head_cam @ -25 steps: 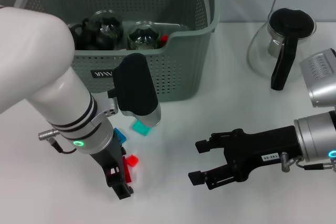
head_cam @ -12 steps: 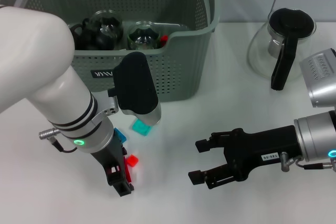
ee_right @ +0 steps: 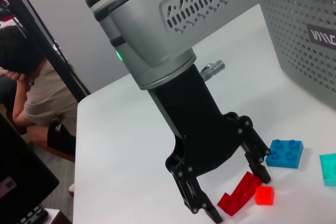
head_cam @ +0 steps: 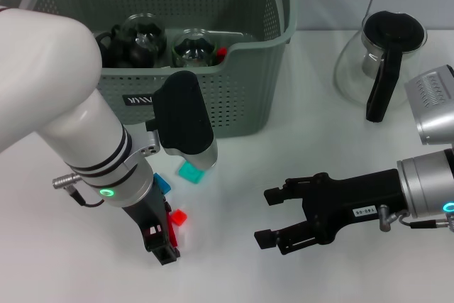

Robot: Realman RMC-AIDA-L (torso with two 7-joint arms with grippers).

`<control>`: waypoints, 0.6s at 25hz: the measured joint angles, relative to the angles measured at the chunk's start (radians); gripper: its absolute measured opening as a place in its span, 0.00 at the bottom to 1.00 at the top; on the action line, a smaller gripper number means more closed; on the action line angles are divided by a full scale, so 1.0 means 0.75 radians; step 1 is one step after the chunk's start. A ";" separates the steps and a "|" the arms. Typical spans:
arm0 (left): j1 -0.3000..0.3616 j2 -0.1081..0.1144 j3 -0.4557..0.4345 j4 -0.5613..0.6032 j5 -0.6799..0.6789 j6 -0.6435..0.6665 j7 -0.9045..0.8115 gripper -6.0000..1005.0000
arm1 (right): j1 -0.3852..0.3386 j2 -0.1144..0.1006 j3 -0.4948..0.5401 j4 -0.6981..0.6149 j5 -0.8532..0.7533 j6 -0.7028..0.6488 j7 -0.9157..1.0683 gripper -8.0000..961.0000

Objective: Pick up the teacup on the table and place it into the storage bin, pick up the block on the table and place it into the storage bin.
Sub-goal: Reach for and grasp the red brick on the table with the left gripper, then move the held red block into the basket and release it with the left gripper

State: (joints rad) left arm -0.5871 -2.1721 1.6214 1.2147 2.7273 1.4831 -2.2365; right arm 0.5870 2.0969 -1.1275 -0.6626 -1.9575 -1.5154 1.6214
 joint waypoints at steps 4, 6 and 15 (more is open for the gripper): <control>-0.002 0.000 0.000 0.000 0.000 -0.002 -0.001 0.78 | -0.001 -0.001 0.000 0.002 0.000 0.000 0.000 0.98; -0.002 0.000 0.000 0.000 0.000 -0.003 -0.002 0.75 | -0.002 -0.002 0.000 0.003 0.000 0.000 -0.003 0.98; -0.004 0.002 0.006 0.008 0.005 0.006 -0.002 0.67 | -0.006 -0.002 0.000 0.004 0.002 0.000 -0.011 0.98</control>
State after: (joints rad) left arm -0.5900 -2.1705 1.6258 1.2204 2.7310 1.4875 -2.2382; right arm 0.5825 2.0953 -1.1274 -0.6595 -1.9558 -1.5156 1.6130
